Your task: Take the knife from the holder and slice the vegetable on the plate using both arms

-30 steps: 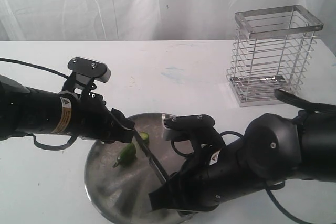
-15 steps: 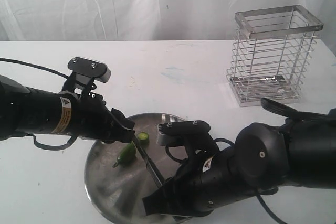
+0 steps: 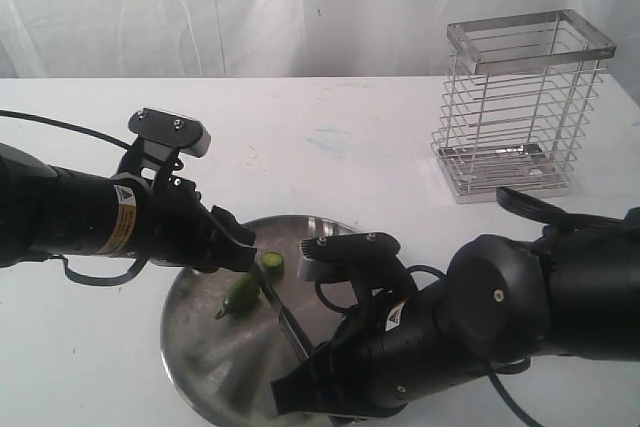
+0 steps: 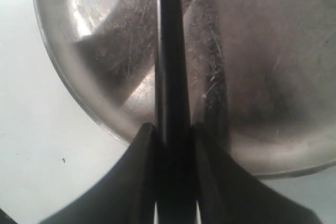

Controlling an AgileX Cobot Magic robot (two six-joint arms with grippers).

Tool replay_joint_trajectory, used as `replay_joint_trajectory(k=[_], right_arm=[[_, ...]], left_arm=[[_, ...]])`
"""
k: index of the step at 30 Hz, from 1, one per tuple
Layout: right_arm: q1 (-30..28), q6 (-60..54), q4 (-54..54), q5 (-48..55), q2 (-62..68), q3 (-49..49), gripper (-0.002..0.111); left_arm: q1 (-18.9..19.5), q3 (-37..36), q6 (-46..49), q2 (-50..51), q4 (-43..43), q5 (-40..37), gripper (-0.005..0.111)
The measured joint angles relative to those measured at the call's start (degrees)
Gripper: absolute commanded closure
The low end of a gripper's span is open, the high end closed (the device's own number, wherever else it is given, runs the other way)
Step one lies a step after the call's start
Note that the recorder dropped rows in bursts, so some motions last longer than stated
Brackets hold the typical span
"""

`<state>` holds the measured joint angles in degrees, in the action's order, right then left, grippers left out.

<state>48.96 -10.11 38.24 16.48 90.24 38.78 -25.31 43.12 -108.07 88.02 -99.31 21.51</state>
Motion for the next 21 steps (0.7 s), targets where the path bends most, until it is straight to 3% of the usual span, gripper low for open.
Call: replay_joint_trajectory(k=[21], right_arm=[[0.62, 0.0, 0.0, -1.93, 2.54, 0.0, 0.108]], left_arm=[[0.0, 0.0, -0.1, 0.0, 0.0, 0.0, 0.059]])
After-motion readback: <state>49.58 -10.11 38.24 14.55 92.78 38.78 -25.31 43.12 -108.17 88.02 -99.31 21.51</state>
